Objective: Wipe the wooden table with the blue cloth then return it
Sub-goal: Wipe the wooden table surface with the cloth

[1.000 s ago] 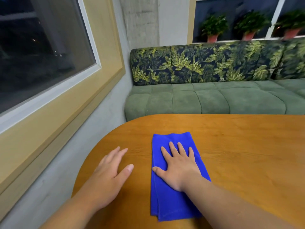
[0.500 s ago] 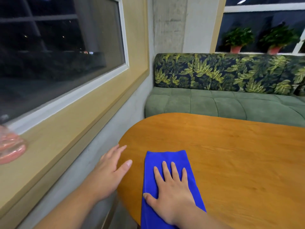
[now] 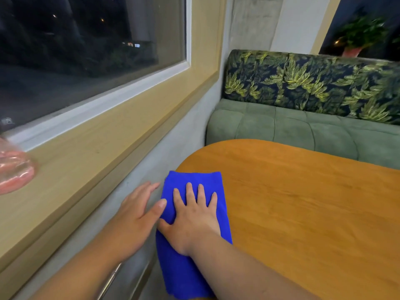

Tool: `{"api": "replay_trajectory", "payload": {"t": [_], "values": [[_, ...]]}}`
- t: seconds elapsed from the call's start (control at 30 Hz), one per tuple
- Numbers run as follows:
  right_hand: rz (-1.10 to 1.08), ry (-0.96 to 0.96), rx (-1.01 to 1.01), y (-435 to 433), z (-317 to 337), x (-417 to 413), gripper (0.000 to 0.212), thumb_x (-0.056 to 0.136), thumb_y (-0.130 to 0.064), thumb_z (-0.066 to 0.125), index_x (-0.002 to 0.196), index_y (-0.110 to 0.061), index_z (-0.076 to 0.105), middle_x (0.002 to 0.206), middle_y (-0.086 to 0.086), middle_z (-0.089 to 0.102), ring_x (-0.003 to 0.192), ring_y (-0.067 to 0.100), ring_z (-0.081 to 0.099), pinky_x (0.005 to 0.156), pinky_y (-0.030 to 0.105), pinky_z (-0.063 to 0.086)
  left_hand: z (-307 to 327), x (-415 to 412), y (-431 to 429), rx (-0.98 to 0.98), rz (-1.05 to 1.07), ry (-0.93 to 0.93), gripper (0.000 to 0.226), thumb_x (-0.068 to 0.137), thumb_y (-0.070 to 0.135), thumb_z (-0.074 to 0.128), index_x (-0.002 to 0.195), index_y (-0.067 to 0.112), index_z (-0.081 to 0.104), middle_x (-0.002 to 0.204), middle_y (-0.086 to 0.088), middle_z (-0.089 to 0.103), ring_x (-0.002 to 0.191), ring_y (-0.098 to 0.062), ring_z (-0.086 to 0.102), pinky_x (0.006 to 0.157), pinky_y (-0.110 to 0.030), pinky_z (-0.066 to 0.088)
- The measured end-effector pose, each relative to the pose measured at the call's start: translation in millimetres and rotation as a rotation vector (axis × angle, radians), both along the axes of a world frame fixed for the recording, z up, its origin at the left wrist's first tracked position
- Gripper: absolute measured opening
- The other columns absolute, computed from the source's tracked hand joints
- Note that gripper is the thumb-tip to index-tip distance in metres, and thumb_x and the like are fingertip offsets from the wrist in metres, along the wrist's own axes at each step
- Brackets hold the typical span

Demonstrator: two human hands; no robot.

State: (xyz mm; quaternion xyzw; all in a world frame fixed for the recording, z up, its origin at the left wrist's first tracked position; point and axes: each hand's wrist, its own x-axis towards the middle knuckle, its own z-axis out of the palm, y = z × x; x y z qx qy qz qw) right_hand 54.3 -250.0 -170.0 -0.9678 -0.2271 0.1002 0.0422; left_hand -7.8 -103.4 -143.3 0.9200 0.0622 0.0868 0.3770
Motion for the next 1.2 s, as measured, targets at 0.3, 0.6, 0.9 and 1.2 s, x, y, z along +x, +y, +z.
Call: {"api": "replay_trajectory", "payload": {"t": [0.3,0.6,0.9,1.2], "values": [[-0.076,-0.015,0.057,1,-3,131,0.092,0.087,-0.084,0.021,0.163,-0.034,0.005,0.173,0.002,-0.008,0.156,0.034,-0.014,0.119,0.065,-0.013,6,59,-11,0.044,-0.029,0.007,0.09,0.066,0.091,0.023,0.14,0.041,0.035,0.152,0.017,0.029,0.14,0.003,0.019,0.117,-0.032,0.018],[-0.247,-0.056,0.059,-84,-2,245,0.092,0.085,-0.086,0.02,0.162,-0.037,0.011,0.173,0.001,-0.001,0.157,0.033,-0.006,0.121,0.063,-0.008,9,130,-49,0.164,-0.16,0.049,0.073,0.06,0.093,0.016,0.125,0.061,0.029,0.148,0.027,0.022,0.137,0.008,0.015,0.11,-0.021,0.013],[-0.366,-0.07,0.043,-183,-4,292,0.091,0.085,-0.085,0.019,0.162,-0.037,0.012,0.173,0.001,0.002,0.157,0.033,-0.005,0.121,0.062,-0.005,9,180,-112,0.261,-0.292,0.072,0.061,0.067,0.088,0.018,0.123,0.067,0.027,0.147,0.033,0.017,0.135,0.012,0.012,0.109,-0.022,0.014],[-0.522,-0.087,0.031,-322,-5,306,0.093,0.082,-0.088,0.018,0.161,-0.039,0.016,0.171,0.001,0.014,0.157,0.032,0.003,0.122,0.06,0.0,12,209,-199,0.285,-0.416,0.087,0.06,0.077,0.08,0.021,0.132,0.058,0.027,0.147,0.033,0.017,0.134,0.011,0.01,0.108,-0.022,0.012]]}}
